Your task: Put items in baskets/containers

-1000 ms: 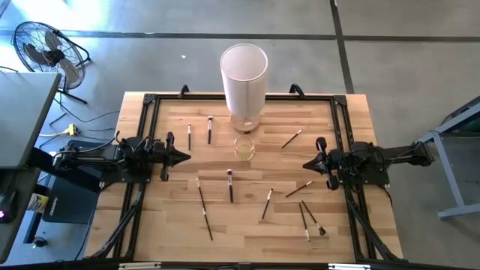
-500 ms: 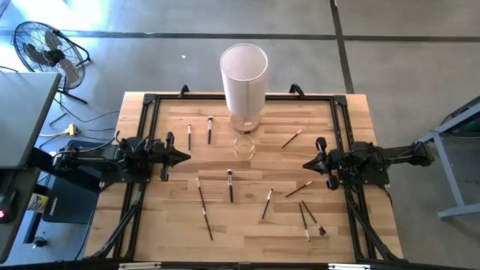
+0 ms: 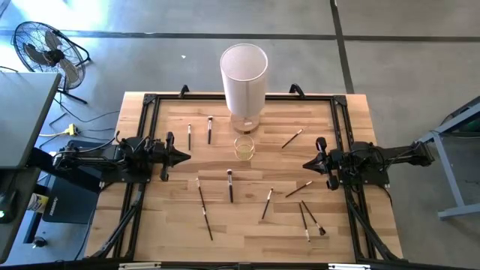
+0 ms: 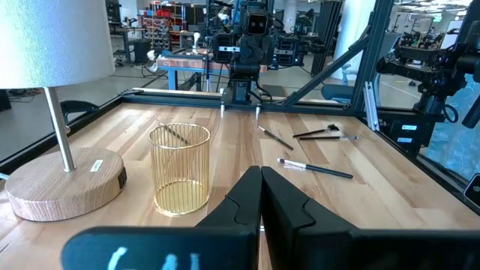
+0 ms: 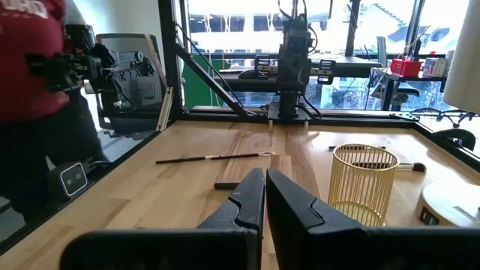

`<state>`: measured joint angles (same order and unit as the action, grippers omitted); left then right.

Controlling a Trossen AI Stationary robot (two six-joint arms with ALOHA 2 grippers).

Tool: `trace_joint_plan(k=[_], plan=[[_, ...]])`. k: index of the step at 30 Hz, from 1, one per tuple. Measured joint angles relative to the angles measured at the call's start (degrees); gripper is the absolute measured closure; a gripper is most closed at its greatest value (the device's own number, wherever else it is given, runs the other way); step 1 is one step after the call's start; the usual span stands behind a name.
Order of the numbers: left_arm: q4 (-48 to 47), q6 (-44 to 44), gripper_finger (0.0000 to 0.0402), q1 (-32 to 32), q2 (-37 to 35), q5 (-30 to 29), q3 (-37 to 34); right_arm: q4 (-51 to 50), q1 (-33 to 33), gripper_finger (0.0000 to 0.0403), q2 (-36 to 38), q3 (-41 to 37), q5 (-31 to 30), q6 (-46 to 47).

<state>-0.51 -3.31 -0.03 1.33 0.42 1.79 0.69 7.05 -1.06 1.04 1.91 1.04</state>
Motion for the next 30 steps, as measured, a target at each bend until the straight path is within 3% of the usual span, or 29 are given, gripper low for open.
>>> trace_joint_plan(k=[23,30], plan=[[0.7,0.0,0.0401,0.0,0.0,-0.1,0.0,0.0,0.0,0.0391,0.0,0.0,0.0,0.0],[6.6,0.4,0.0401,0.0,1.4,-3.9,0.0,0.0,0.0,0.0391,0.0,0.0,0.0,0.0]])
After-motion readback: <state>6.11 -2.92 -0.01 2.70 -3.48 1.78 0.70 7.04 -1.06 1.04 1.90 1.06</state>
